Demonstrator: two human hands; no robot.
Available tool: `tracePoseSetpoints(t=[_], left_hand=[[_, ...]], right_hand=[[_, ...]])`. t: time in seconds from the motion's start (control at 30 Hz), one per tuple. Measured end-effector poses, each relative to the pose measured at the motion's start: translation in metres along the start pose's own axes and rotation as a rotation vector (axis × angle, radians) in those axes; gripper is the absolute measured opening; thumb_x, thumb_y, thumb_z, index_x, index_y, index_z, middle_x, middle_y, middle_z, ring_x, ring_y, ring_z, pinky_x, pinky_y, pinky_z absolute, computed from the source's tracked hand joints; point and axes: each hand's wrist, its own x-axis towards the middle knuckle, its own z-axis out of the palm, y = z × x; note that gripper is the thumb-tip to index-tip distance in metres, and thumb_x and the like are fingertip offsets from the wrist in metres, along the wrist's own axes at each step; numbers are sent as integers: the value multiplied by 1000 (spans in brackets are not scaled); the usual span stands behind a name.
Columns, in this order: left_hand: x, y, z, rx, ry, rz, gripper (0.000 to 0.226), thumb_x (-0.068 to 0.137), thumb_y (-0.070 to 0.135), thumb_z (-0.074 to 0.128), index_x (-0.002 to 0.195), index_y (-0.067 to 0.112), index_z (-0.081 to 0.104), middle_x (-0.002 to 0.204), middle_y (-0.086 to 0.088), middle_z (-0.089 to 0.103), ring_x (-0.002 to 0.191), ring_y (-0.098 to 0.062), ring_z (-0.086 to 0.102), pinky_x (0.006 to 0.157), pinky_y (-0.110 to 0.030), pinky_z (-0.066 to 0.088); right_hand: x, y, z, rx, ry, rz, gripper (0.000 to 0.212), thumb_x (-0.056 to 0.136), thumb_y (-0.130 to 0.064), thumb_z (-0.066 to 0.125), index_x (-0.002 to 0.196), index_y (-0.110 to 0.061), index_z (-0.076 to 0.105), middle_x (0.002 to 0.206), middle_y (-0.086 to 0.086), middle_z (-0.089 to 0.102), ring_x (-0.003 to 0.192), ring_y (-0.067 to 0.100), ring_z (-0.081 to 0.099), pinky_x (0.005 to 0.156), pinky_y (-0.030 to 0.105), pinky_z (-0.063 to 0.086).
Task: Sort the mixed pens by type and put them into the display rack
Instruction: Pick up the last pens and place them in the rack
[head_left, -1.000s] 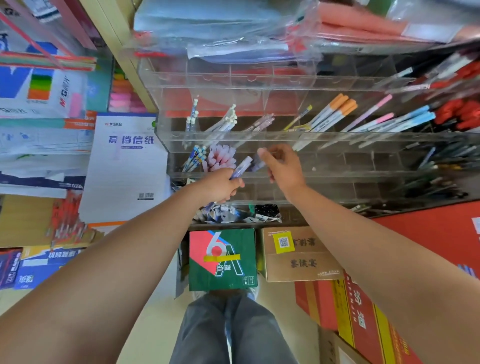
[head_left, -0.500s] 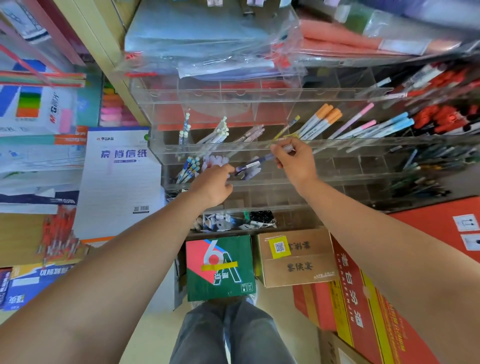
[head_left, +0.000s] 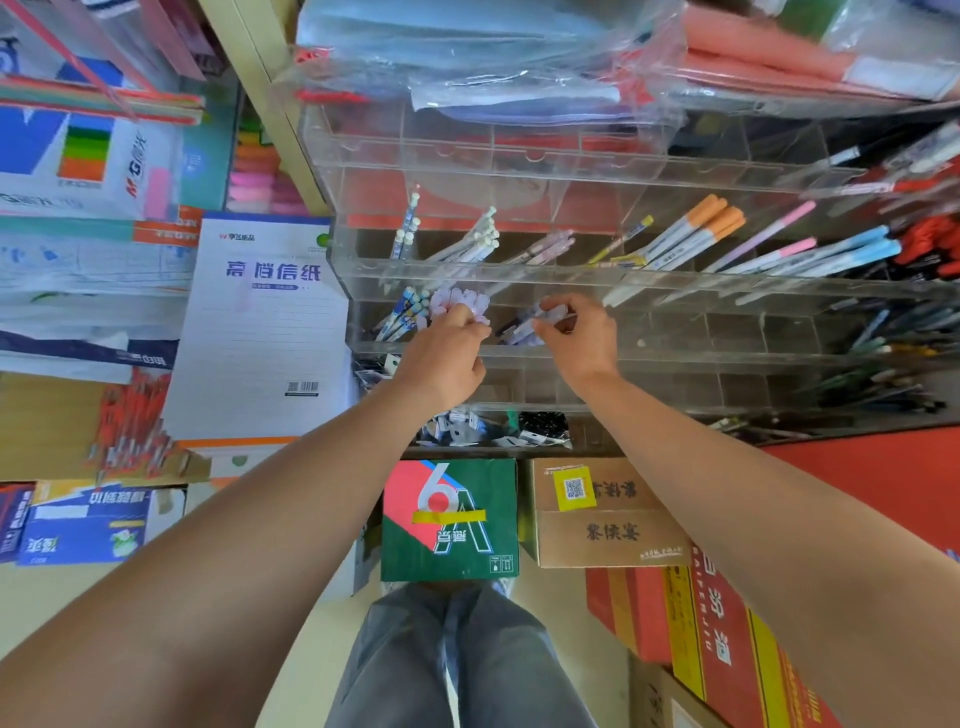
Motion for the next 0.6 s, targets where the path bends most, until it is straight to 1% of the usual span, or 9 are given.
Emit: tracePoseSetpoints(t=[0.1, 0.17, 0.27, 0.33, 0.4, 0.43, 0.5, 0.53, 0.6], left_hand=[[-1, 0, 1, -39, 11, -3, 49, 93, 16, 51, 141, 13, 43, 135, -8, 42, 121, -26, 47, 92, -43, 48], [-4, 0, 0, -77, 33, 1, 47, 93, 15, 50, 140, 14, 45, 136, -8, 43, 120, -26, 48, 93, -42, 48], [-10, -5, 0, -136, 101, 15, 41, 92, 11, 50, 134, 15, 53, 130, -8, 48, 117, -25, 50, 92, -40, 47], [-15, -10, -1, -156, 134, 21, 37, 92, 10, 50, 128, 16, 58, 128, -6, 51, 116, -23, 51, 92, -38, 46], [-21, -17, -4, -179, 167, 36, 34, 91, 10, 51, 123, 17, 62, 126, -5, 55, 118, -23, 51, 94, -37, 45], [-25, -21, -7, -198, 189, 40, 33, 91, 10, 52, 120, 17, 64, 123, -5, 58, 117, -22, 53, 94, -38, 46], [-34, -32, -15, -234, 230, 46, 29, 90, 10, 53, 115, 17, 66, 113, -4, 63, 106, -21, 57, 87, -36, 48], [-38, -38, -19, -245, 248, 45, 26, 90, 11, 54, 112, 17, 67, 109, -3, 65, 101, -20, 59, 82, -34, 48], [-49, -58, -29, -250, 286, 11, 20, 91, 17, 55, 107, 19, 66, 103, 1, 66, 92, -19, 61, 72, -29, 44]], right_hand=[[-2, 0, -2, -45, -9, -30, 28, 86, -14, 69, 114, -14, 65, 122, 8, 54, 74, 12, 57, 84, 26, 51], [-5, 0, -4, -43, 21, -76, 34, 86, -12, 67, 120, -14, 60, 124, 6, 50, 68, 10, 53, 85, 29, 51], [-8, -3, -4, -48, 72, -90, 34, 89, -12, 64, 122, -13, 56, 117, 6, 50, 57, 5, 46, 77, 28, 52], [-10, -7, -4, -64, 91, -85, 33, 89, -13, 63, 121, -13, 56, 117, 5, 51, 58, 4, 46, 75, 27, 52], [-14, -13, -3, -71, 131, -94, 30, 89, -10, 62, 118, -14, 56, 114, 3, 52, 59, 5, 47, 69, 25, 49], [-16, -17, -1, -71, 153, -110, 27, 88, -10, 62, 114, -15, 56, 109, 2, 54, 60, 5, 47, 67, 25, 48], [-23, -30, 6, -58, 141, -153, 17, 88, -11, 62, 104, -15, 58, 91, 1, 59, 64, 10, 51, 64, 29, 48], [-28, -39, 12, -39, 99, -178, 13, 88, -12, 61, 101, -15, 59, 82, -1, 60, 64, 10, 52, 63, 30, 48], [-40, -64, 30, -10, 2, -237, 9, 90, -13, 60, 99, -15, 59, 69, -6, 58, 58, 4, 52, 59, 26, 48]])
